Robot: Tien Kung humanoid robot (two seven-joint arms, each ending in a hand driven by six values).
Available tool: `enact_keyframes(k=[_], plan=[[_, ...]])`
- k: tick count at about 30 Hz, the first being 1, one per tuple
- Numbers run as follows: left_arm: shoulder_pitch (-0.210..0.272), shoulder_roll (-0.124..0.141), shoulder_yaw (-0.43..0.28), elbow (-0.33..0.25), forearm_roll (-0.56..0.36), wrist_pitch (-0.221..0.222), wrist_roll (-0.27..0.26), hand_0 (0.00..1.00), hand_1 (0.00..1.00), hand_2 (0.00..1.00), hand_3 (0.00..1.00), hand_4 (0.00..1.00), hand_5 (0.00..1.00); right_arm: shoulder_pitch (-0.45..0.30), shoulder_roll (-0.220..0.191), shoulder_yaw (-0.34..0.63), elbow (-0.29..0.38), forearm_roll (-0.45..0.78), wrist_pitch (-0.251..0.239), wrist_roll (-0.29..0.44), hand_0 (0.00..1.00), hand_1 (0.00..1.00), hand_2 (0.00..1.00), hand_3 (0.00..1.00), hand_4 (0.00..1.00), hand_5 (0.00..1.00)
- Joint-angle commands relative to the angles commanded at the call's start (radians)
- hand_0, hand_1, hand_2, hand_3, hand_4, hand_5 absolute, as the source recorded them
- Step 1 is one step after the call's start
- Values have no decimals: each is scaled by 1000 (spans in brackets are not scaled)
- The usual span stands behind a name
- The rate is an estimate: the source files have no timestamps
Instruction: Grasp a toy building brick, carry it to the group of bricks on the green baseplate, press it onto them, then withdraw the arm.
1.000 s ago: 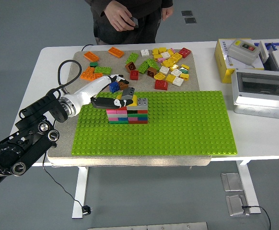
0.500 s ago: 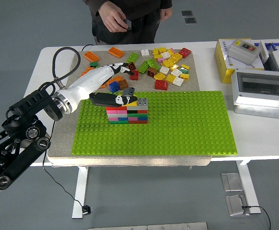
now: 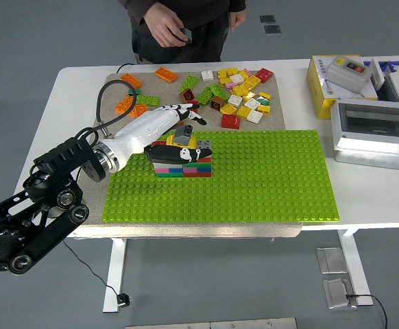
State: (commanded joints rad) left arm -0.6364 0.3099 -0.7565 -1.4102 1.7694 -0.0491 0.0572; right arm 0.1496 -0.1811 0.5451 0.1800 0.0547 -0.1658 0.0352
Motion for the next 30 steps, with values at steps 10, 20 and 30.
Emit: enact_keyframes(k=[10,20,30], plan=[[-4,-6,-7,37,-5,2,-6,998,998,998,749,868,755,1,1,2,0,-1,1,-1,772,697,731,717,543,862],[6,-9,-7,46,-10,0,1,998,998,998,748,866,755,1,0,7,0,-3,1,-2,773,697,731,716,544,862],[12,-19,-8,57,-10,4,1,998,998,998,746,864,756,3,1,1,0,4,1,-2,773,695,731,717,545,862]])
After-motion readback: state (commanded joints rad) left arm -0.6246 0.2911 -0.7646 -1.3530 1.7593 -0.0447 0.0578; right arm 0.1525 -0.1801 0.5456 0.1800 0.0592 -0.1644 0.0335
